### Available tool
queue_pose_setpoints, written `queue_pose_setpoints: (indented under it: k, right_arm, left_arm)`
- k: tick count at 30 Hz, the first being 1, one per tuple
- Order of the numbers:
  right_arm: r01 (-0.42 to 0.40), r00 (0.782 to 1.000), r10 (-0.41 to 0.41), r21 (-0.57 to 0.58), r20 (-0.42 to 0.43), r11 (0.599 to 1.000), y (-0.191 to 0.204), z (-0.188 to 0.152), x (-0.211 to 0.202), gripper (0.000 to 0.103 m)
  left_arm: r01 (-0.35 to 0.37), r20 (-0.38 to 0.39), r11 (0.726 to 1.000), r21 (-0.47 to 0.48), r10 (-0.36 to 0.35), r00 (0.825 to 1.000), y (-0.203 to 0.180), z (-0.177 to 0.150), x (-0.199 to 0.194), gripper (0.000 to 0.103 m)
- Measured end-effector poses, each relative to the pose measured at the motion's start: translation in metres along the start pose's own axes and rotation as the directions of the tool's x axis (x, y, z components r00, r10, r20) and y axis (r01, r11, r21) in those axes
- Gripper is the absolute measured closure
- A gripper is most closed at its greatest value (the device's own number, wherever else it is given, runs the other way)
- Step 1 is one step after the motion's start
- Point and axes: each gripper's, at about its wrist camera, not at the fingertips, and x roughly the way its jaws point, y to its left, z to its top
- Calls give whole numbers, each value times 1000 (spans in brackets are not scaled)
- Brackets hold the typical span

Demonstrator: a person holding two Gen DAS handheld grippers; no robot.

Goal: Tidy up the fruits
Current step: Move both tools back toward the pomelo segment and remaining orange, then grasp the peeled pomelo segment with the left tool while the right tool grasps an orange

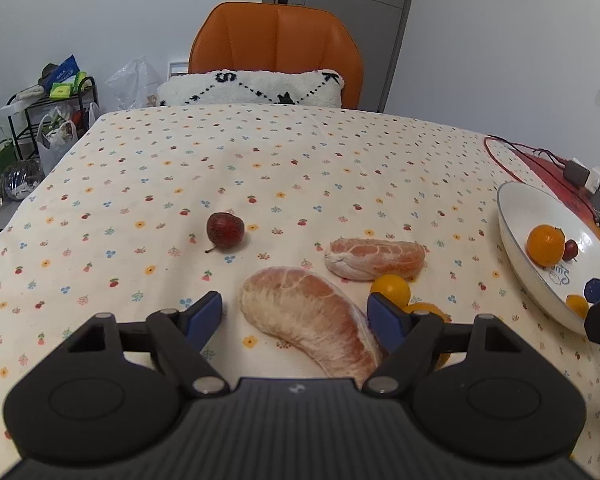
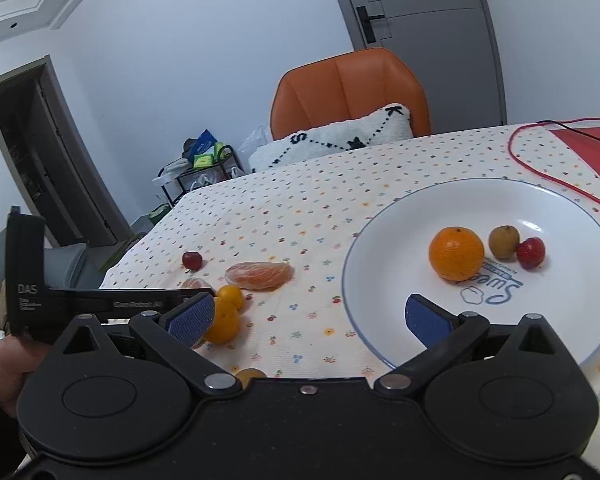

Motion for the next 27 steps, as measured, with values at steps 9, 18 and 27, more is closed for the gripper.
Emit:
queue_pose_setpoints:
  k: [9, 18, 27]
  right_arm:
    - [-18, 1000, 18, -19, -13, 1000, 9, -1, 6, 0]
    - [-43, 999, 42, -55, -21, 998, 24, -2, 19, 0]
    - [-106, 993, 103, -68, -55, 992, 41, -2, 34, 3]
  left_arm:
    - [44, -3, 999, 3, -44, 999, 7, -3, -8, 40]
    - [95, -18, 996, 5, -94, 995, 15, -8, -20, 63]
    - [86, -26, 996, -8, -86, 996, 31, -14, -32, 69]
